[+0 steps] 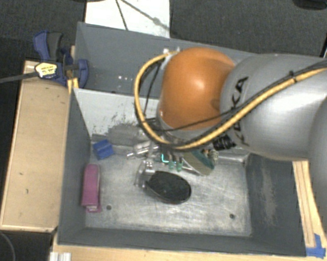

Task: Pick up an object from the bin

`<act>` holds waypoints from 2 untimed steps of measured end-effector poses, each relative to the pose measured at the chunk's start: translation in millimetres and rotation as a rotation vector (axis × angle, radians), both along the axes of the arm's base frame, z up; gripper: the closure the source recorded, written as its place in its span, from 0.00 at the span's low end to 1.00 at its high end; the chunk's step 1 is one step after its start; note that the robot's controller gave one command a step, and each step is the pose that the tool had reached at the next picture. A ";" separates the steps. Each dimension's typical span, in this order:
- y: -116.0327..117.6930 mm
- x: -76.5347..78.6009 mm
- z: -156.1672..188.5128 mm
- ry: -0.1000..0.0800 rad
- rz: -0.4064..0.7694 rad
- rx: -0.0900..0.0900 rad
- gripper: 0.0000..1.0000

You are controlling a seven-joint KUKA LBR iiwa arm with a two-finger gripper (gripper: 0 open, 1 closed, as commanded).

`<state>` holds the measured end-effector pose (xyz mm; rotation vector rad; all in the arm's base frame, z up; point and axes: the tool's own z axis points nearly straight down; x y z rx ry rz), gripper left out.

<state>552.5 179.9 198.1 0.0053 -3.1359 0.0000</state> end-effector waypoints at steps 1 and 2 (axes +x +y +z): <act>-43.3 5.6 -96.1 0.001 -0.130 -0.003 0.00; -96.5 -9.1 -116.4 -0.004 -0.012 -0.002 0.00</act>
Offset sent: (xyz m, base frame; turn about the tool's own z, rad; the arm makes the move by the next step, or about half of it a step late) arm 0.0074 -0.0416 -0.0924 0.1317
